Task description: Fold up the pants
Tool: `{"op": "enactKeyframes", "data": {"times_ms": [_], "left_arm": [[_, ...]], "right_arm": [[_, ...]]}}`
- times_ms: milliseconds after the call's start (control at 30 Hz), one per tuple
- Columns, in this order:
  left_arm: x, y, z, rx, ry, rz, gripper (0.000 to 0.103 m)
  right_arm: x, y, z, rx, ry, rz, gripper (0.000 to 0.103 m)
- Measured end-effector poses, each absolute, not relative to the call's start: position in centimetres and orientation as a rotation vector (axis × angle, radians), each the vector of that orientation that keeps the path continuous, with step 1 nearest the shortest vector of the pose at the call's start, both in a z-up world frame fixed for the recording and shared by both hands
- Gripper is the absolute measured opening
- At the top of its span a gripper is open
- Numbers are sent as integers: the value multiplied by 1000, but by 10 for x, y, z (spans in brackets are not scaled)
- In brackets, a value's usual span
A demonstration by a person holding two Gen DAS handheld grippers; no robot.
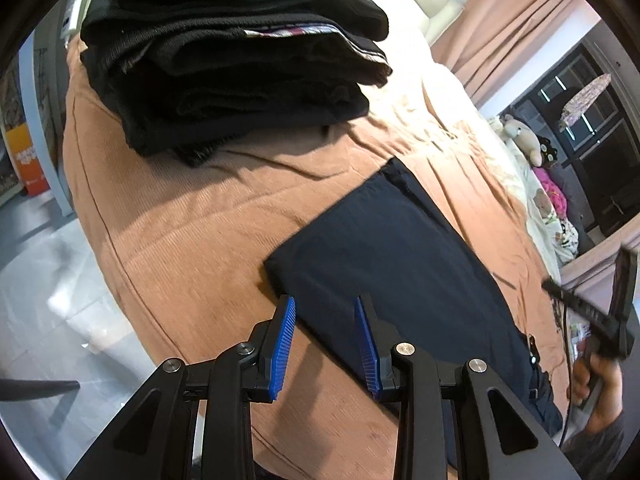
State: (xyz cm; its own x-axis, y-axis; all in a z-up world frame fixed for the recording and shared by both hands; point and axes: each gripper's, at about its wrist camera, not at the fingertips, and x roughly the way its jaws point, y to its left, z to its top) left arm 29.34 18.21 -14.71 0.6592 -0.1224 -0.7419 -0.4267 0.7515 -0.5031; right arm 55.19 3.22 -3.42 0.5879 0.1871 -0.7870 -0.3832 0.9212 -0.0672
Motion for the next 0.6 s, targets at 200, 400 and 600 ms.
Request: {"op": "enactKeyframes", "data": {"times_ms": [200, 400, 600], "left_arm": [[290, 165, -151, -705, 889, 162, 33], [289, 155, -153, -710, 907, 142, 33], [289, 147, -152, -697, 915, 144, 33]], "right_arm": [[507, -43, -33, -245, 918, 218, 67], [471, -120, -43, -145, 965, 67, 67], [460, -165, -63, -32, 1061, 2, 67]]}}
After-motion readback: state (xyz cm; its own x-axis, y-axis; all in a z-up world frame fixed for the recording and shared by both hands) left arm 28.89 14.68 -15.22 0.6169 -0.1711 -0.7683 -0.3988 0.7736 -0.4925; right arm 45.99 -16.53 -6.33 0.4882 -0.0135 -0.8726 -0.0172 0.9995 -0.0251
